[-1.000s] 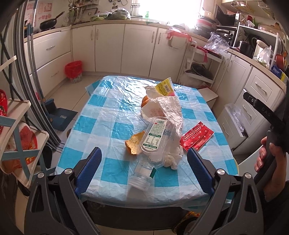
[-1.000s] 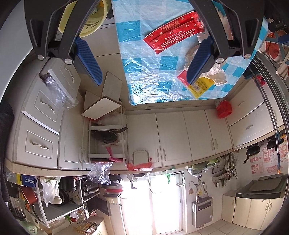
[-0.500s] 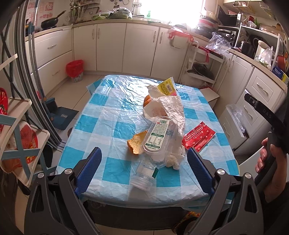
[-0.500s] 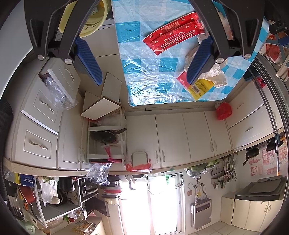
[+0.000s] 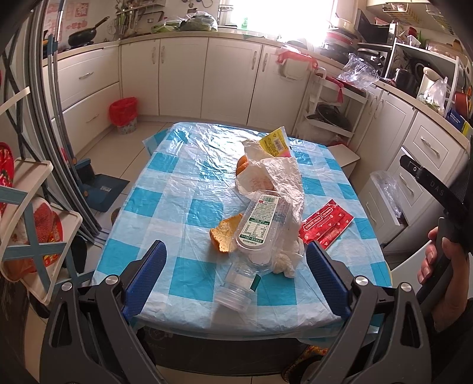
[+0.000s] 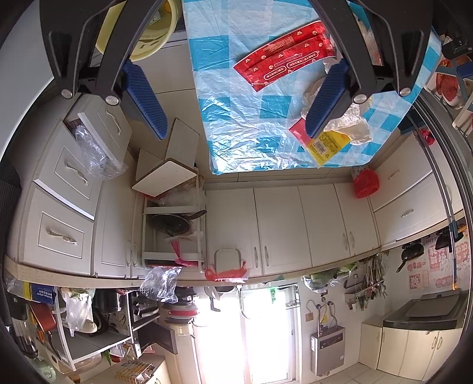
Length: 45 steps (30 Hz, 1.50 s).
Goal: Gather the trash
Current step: 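Return both tools over the table toward the clear plastic bottle, then grasp the clear plastic bottle with the left tool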
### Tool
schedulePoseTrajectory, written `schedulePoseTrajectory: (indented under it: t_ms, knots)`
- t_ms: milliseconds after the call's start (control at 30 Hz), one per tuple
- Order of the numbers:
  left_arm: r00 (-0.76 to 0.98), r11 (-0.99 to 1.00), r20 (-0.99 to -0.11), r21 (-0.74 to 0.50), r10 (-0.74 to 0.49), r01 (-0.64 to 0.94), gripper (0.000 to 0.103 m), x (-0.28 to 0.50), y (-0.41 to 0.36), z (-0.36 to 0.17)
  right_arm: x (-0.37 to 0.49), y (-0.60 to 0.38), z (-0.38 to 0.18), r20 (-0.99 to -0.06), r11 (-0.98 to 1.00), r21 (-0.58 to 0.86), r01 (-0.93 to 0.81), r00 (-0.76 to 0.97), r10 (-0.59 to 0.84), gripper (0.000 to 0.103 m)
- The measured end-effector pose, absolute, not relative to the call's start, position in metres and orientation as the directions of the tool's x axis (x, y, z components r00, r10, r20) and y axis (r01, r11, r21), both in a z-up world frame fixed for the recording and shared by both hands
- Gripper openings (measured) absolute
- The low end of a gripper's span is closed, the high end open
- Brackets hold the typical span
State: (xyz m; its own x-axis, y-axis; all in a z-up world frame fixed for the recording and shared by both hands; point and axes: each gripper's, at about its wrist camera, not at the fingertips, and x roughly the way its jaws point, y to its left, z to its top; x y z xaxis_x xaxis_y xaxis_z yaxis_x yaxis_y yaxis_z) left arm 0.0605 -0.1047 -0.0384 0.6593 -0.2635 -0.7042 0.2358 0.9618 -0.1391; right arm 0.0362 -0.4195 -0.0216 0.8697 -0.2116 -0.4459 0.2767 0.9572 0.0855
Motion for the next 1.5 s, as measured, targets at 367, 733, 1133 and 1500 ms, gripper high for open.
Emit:
schedulePoseTrajectory:
  t_ms: [367, 733, 1133, 1500]
  knots:
    - [0.662, 0.959, -0.698, -0.144, -0.273, 0.245, 0.091, 0.061, -0.102, -0.039, 0.036, -0.419, -0.023, -0.444, 0.958, 0.09, 0.27, 0.873, -0.204, 0.091]
    - [0.646, 0.949, -0.698, -0.181, -0.309, 0.259, 0.092, 0.079, -0.081, -0.065, 0.045, -0.396, -0.028, -0.462, 0.983, 0.057, 0.173, 0.877, -0.128, 0.091]
    - [0.582, 0.913, -0.742, -0.099, -0.333, 0.396, 0.093, 0.104, -0.141, -0.092, 0.055, -0.369, -0.034, -0.486, 0.997, 0.041, 0.068, 0.873, -0.04, 0.091]
    - [0.498, 0.894, -0.781, -0.166, -0.377, 0.416, 0.056, 0.128, -0.153, -0.109, 0.059, -0.374, -0.039, -0.507, 0.993, 0.087, 0.083, 0.862, -0.028, 0.091]
